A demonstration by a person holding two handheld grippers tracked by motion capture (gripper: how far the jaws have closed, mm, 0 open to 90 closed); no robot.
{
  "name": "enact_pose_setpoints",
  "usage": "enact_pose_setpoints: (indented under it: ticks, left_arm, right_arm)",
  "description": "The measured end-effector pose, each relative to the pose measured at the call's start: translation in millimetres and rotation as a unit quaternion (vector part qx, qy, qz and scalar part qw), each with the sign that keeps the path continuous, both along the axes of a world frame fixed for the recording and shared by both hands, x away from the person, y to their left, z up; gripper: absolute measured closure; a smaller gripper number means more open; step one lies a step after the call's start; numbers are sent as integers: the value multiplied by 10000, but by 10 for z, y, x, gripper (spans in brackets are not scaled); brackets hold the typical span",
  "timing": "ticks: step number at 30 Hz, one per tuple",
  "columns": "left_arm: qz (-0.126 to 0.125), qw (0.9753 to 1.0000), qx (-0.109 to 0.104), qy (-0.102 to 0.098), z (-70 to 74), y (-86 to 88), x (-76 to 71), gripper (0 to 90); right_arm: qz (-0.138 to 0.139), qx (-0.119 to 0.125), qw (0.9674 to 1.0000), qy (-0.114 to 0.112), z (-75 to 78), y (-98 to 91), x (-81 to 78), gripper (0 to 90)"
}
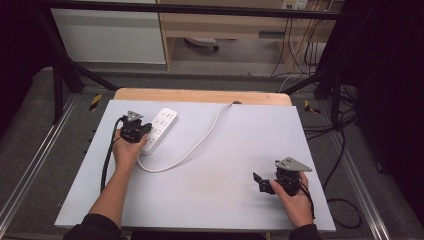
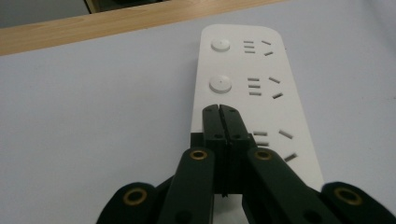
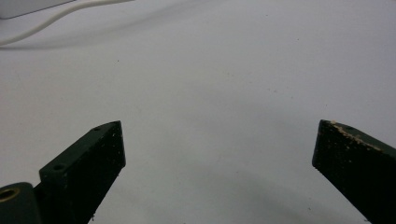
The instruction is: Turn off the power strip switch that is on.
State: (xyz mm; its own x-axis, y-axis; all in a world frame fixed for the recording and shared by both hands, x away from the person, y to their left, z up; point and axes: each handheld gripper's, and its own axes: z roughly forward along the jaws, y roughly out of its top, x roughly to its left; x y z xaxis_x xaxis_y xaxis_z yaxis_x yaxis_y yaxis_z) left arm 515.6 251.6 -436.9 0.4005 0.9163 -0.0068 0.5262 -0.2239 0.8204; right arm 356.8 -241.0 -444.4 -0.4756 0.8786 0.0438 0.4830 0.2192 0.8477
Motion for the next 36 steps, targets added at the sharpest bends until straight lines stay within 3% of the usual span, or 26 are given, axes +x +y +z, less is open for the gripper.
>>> enact_pose_setpoints:
  ticks: [14,24,29,32,34,36]
  left_arm:
    - [-40,9998,-201,49,-4,41,15,900]
    - [-53,10000,56,37,16,4,8,900]
    - [-23,10000,22,75,29,19,-1,900]
    - [11,9997,256,40,56,39,-4,900]
    - [23,9996,260,140,83,59,-2,900]
    - [55,9999,89,19,123,78,-16,900]
  right_arm:
    - [36,5,10000,19,1,16,5,33]
    - [63,-6,10000,25,-6,19,24,33]
    - [117,-25,9999,-14,7,30,23,33]
    - [124,20,9999,-56,35,35,28,33]
    - [135,30,9999,-71,37,29,28,33]
    - [137,26,9999,-73,36,26,28,33]
